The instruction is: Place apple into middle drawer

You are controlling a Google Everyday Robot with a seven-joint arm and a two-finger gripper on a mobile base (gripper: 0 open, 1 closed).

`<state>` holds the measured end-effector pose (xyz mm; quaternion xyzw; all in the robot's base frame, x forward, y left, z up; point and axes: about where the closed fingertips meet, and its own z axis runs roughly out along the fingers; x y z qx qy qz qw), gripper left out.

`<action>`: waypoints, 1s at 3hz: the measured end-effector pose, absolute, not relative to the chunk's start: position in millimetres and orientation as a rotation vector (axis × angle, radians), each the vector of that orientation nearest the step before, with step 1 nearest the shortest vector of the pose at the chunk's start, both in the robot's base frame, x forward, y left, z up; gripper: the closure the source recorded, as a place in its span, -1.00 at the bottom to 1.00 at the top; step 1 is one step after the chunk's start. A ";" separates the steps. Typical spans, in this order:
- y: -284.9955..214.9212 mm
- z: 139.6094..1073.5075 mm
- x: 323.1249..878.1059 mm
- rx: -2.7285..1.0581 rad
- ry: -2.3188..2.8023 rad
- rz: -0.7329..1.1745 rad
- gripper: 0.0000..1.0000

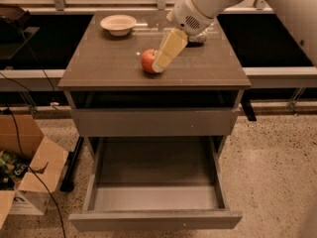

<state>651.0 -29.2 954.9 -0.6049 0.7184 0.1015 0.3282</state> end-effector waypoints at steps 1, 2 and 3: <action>-11.6 933.7 676.1 -1.603 1.890 0.325 -1.00; -1.1 914.1 692.9 -1.619 1.896 0.369 -1.00; 6.0 898.4 706.3 -1.619 1.915 0.406 -1.00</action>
Offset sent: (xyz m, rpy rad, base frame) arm 0.0636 0.0358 -0.0600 0.0364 0.1076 0.0591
